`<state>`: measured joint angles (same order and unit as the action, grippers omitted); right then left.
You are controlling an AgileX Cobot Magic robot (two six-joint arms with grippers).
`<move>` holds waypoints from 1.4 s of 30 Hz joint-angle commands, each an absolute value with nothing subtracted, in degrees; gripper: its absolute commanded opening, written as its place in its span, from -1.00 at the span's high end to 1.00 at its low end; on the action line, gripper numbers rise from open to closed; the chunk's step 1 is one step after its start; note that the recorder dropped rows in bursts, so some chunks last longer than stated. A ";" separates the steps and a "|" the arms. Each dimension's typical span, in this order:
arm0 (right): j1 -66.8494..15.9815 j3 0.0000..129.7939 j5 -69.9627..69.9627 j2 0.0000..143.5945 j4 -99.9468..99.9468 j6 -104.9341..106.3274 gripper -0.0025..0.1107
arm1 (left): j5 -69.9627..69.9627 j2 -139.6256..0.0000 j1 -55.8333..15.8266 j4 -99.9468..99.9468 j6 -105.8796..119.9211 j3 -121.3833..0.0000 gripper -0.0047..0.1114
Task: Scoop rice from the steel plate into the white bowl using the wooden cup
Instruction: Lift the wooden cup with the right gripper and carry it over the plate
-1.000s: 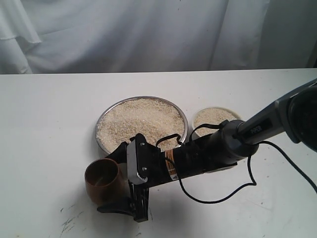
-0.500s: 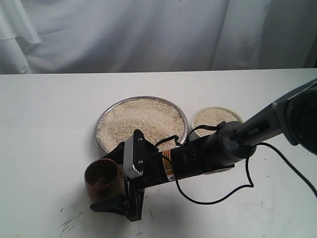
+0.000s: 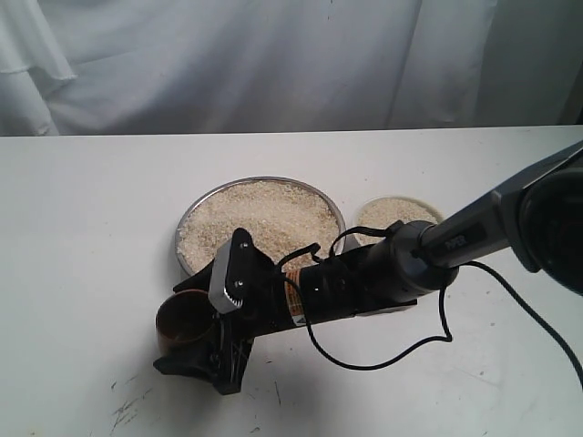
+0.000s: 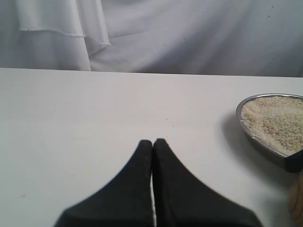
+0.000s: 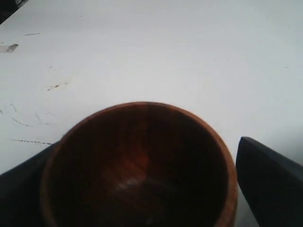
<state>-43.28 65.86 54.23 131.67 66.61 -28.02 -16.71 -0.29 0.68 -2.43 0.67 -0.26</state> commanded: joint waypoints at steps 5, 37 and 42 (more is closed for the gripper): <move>-43.44 66.21 53.88 131.33 66.59 -28.44 -0.52 | -16.34 0.00 0.60 -2.48 0.49 0.00 0.92; -43.75 66.21 46.09 119.90 73.17 -36.57 0.96 | -16.34 0.00 0.60 -2.48 0.49 0.00 0.92; -43.75 66.21 45.05 117.61 74.63 -38.60 0.96 | -16.34 0.00 0.60 -2.48 0.49 0.00 0.92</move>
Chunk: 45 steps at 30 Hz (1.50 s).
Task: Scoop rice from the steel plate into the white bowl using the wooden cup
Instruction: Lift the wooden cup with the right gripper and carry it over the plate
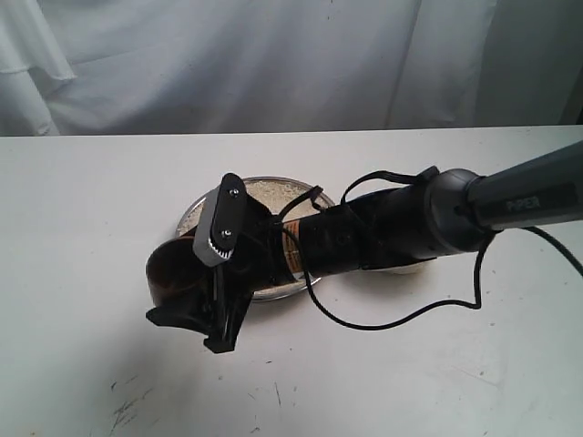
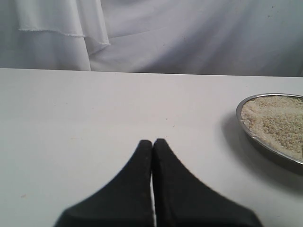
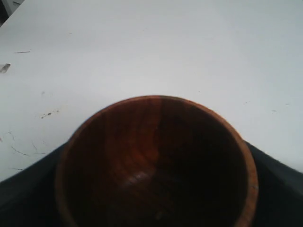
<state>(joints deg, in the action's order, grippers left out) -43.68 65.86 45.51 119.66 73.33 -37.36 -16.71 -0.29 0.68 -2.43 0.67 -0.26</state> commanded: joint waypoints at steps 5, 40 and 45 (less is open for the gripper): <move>-43.75 66.21 41.50 117.18 76.53 -40.68 0.96 | -16.34 0.00 0.60 -2.48 0.49 0.00 0.92; -30.68 68.82 29.90 116.14 76.11 -41.34 0.96 | -16.34 0.00 0.60 -2.48 0.49 0.00 0.92; -30.82 69.79 24.81 115.86 75.01 -42.77 0.96 | -16.34 0.00 0.60 -2.48 0.49 0.00 0.92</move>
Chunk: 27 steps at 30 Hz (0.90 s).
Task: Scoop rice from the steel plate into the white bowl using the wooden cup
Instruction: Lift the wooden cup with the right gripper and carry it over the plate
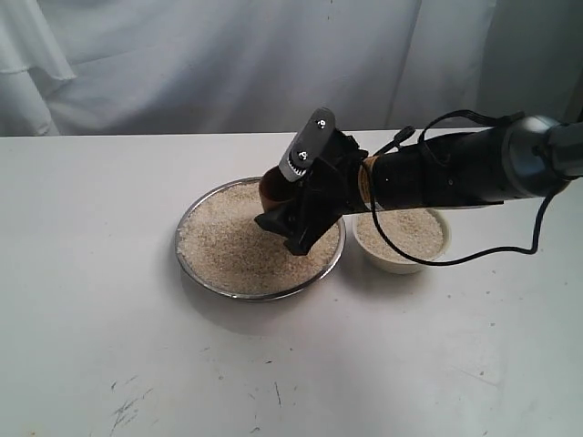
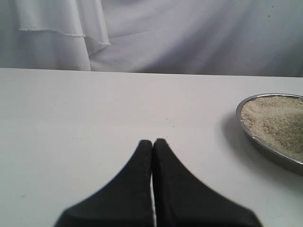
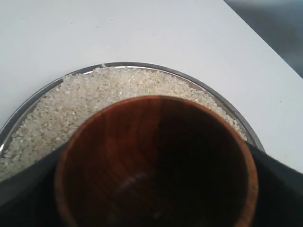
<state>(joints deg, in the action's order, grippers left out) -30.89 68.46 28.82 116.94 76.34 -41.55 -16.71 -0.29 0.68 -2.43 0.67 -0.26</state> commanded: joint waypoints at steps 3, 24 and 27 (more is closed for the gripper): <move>-31.68 71.20 18.06 115.86 72.02 -43.94 0.96 | -16.34 0.00 0.60 -2.48 0.49 0.00 0.92; -34.27 71.93 21.44 121.59 61.10 -38.48 0.89 | -16.34 0.00 0.60 -2.48 0.49 0.00 0.92; -34.27 71.93 24.14 121.59 62.92 -38.48 0.51 | -16.34 0.00 0.60 -2.48 0.49 0.00 0.92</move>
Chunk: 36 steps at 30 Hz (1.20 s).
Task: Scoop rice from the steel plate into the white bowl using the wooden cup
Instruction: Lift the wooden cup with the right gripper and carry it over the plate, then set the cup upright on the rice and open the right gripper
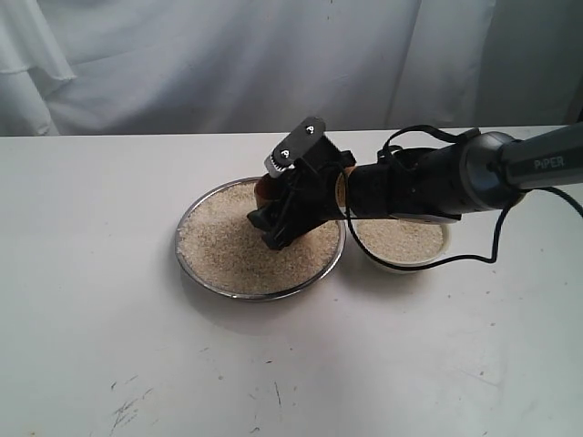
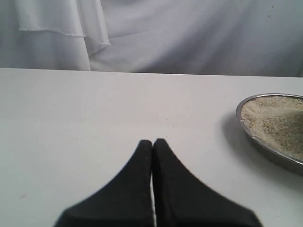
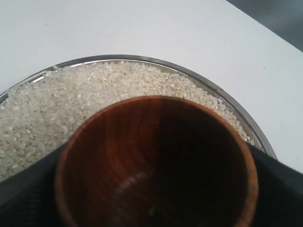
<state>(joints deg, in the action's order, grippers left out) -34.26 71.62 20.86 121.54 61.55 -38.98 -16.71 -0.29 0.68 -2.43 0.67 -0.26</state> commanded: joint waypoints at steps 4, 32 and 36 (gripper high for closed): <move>-34.27 71.93 23.64 121.59 62.81 -38.58 -0.08 | -16.34 0.00 0.60 -2.48 0.49 0.00 0.92; -34.69 71.82 9.25 107.19 72.46 -59.73 -0.28 | -16.34 0.00 0.60 -2.48 0.49 0.00 0.92; -34.81 69.43 5.99 101.46 79.25 -76.10 0.45 | -16.34 0.00 0.60 -2.48 0.49 0.00 0.92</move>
<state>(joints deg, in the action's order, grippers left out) -34.54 71.07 7.92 105.51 74.68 -66.03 -16.71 -0.29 0.68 -2.43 0.67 -0.26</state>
